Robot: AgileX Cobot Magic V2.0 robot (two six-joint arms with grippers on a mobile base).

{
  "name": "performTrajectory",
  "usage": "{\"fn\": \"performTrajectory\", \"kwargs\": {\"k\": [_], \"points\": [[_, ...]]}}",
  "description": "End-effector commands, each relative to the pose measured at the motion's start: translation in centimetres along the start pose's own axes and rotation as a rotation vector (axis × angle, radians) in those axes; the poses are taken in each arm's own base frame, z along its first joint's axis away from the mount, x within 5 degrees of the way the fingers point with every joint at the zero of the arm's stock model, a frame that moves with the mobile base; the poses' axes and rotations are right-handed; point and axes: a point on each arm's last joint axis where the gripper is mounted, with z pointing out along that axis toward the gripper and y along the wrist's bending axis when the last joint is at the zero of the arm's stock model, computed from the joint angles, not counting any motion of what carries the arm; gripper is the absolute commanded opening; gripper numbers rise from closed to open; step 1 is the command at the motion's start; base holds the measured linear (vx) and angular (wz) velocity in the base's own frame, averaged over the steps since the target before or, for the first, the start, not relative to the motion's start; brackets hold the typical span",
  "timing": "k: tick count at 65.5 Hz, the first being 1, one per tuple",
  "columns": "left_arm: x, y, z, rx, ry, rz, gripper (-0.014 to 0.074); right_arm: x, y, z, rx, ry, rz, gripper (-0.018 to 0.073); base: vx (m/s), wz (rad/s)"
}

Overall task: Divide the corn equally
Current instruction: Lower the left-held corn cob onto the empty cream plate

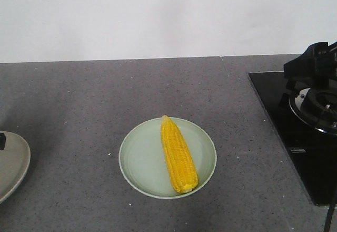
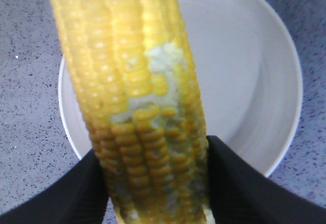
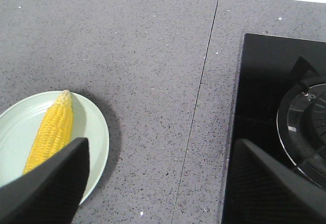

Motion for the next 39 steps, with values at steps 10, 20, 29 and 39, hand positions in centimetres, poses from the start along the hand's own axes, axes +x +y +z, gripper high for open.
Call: {"fn": "performTrajectory", "kwargs": {"k": [10, 20, 29, 39], "points": [[-0.76, 0.31, 0.34, -0.030, 0.009, 0.050, 0.0111, -1.13, 0.09, -1.16, 0.008, -0.105, -0.004, 0.0559, 0.00, 0.00], [-0.93, 0.12, 0.67, -0.029, 0.016, 0.058, 0.0116, -1.13, 0.09, -1.16, 0.008, -0.105, -0.004, 0.0559, 0.00, 0.00], [-0.99, 0.08, 0.69, -0.026, 0.009, 0.058, 0.0136, -1.13, 0.09, -1.16, 0.008, -0.105, -0.004, 0.0559, 0.00, 0.00], [-0.99, 0.08, 0.69, -0.026, 0.009, 0.059, 0.0179, -1.13, 0.09, -1.16, 0.008, -0.105, -0.004, 0.0559, 0.00, 0.00]]}}
